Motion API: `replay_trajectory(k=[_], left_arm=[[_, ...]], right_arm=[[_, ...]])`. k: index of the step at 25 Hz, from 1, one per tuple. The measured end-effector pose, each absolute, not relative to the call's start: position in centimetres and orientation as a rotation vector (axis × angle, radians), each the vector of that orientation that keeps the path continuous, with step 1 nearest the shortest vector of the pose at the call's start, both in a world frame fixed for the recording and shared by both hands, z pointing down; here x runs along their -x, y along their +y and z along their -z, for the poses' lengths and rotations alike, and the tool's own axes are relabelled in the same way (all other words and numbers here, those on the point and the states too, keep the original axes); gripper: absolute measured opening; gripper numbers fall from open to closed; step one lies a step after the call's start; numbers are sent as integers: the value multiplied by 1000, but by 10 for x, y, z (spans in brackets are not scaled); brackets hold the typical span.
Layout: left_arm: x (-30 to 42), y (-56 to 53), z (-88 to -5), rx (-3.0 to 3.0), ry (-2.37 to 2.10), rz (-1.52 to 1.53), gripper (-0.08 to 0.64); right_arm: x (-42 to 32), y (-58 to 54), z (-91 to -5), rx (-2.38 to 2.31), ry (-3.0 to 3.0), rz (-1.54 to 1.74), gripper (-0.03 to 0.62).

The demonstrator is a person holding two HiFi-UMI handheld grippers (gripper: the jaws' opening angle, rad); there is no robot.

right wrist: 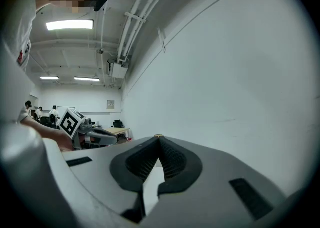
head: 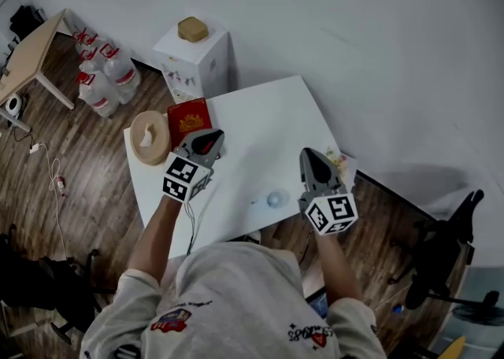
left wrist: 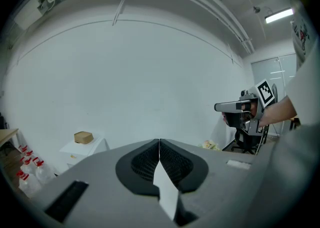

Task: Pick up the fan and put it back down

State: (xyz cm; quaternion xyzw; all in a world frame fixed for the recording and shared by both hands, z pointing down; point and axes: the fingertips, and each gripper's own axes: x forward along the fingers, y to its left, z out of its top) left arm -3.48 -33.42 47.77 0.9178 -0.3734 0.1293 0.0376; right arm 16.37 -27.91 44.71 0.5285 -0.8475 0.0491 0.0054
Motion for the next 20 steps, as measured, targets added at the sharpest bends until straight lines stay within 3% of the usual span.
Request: replay_trajectory(k=[20], left_arm=[[22,-323,-492,-2792,-1098,-405,6]], right_arm=[[-167,-274,-459,-1638,-2618,-201,-8]])
